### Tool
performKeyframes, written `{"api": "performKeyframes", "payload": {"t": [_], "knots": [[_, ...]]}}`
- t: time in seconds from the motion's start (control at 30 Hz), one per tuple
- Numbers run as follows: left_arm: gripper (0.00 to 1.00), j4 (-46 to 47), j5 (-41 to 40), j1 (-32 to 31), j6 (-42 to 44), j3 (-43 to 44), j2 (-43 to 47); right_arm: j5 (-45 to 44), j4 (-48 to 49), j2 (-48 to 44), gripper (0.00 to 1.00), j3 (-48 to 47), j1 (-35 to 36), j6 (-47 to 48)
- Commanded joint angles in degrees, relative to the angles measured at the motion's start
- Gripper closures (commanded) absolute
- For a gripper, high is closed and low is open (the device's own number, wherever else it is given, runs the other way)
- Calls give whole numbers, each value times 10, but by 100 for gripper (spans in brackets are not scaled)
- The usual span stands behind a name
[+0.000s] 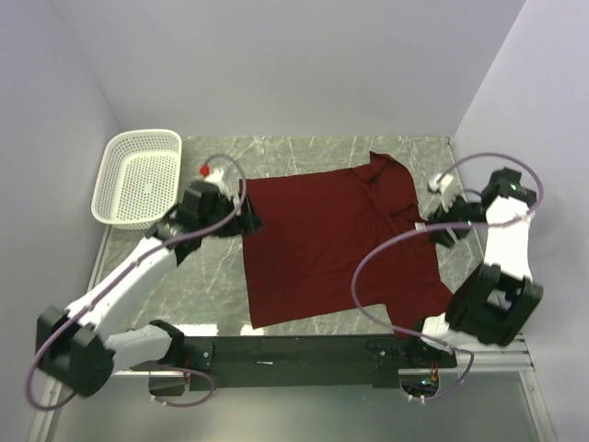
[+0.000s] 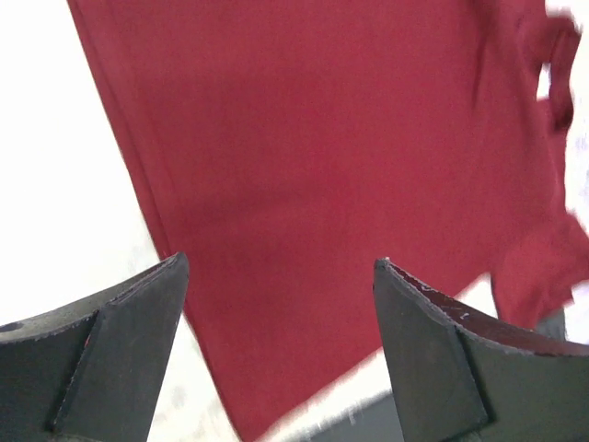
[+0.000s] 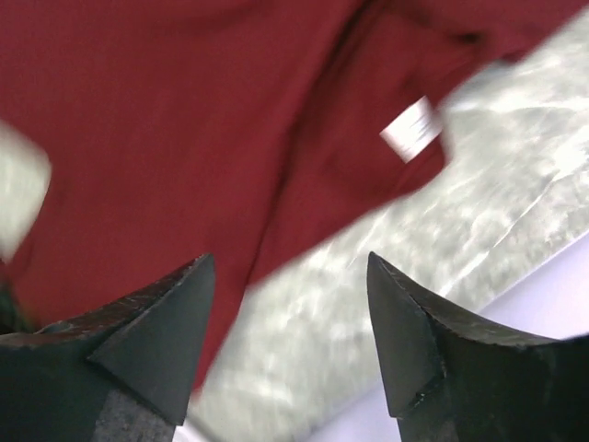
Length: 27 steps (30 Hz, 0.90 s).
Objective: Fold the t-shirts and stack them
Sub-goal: Flatten the tshirt out
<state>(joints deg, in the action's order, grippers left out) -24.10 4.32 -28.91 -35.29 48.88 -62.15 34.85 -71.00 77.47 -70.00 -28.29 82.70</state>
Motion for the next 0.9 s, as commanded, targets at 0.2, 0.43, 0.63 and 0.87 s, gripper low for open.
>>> {"api": "performKeyframes", "payload": {"t": [0.2, 0.43, 0.63, 0.87], "knots": [[15, 67, 91, 176, 168, 185, -247, -63, 365, 226, 27, -185, 156, -523], [33, 20, 183, 208, 193, 386, -519, -216, 294, 507, 27, -535, 221, -456], [33, 24, 155, 212, 187, 444, -549, -272, 362, 579, 27, -563, 269, -365], [31, 97, 113, 220, 180, 362, -477, -317, 398, 631, 33, -611, 280, -373]]}}
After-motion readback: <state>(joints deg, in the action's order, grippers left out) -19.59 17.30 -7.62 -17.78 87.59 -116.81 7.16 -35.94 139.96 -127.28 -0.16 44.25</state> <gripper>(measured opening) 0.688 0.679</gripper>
